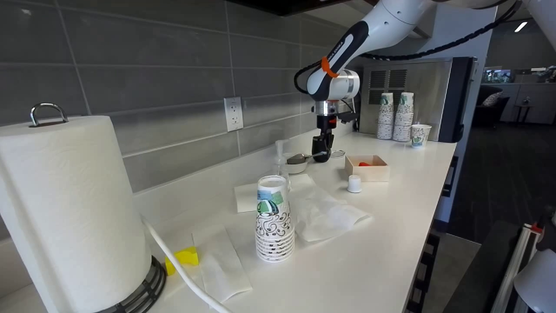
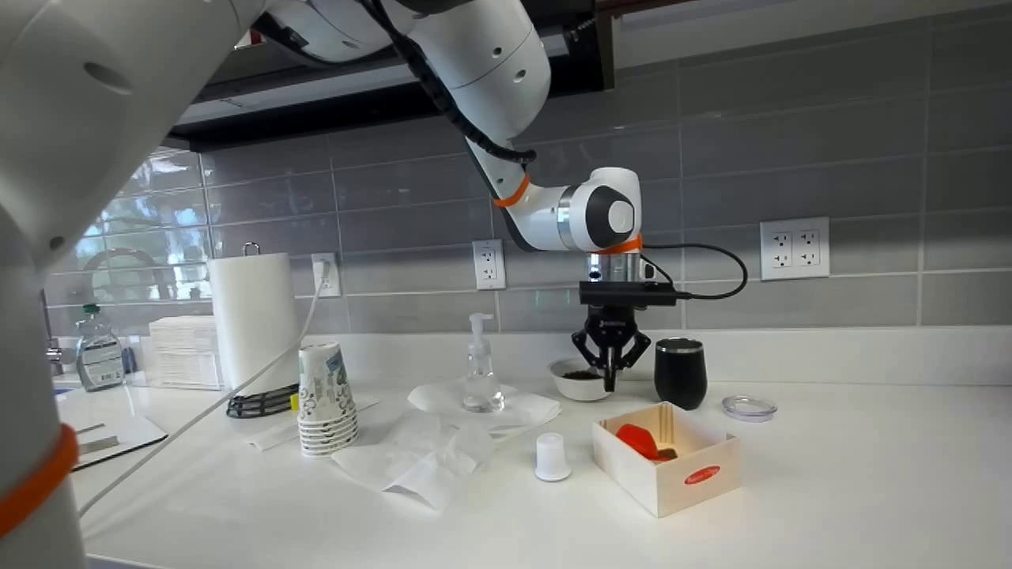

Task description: Use the spatula to stir the contents in the white bowl.

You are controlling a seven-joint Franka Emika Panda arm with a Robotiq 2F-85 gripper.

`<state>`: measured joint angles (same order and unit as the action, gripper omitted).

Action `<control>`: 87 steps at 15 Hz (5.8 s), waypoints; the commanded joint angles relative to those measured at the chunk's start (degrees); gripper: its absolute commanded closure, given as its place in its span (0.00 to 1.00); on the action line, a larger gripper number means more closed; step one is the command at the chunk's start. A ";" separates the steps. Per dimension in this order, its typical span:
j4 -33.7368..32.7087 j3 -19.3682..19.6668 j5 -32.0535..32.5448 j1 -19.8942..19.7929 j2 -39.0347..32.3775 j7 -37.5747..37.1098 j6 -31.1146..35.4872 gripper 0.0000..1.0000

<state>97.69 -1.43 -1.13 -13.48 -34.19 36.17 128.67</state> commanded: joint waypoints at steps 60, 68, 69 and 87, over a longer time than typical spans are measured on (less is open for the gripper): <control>-1.24 2.40 6.22 9.20 4.51 -24.65 -12.64 0.99; -1.78 6.28 11.50 11.83 2.63 -37.53 -10.86 0.99; -1.92 6.60 12.34 12.26 2.41 -38.78 -11.44 0.99; -4.90 3.01 5.48 8.66 2.13 -26.54 -16.82 0.99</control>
<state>94.19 1.09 5.30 -4.50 -31.39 12.22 109.22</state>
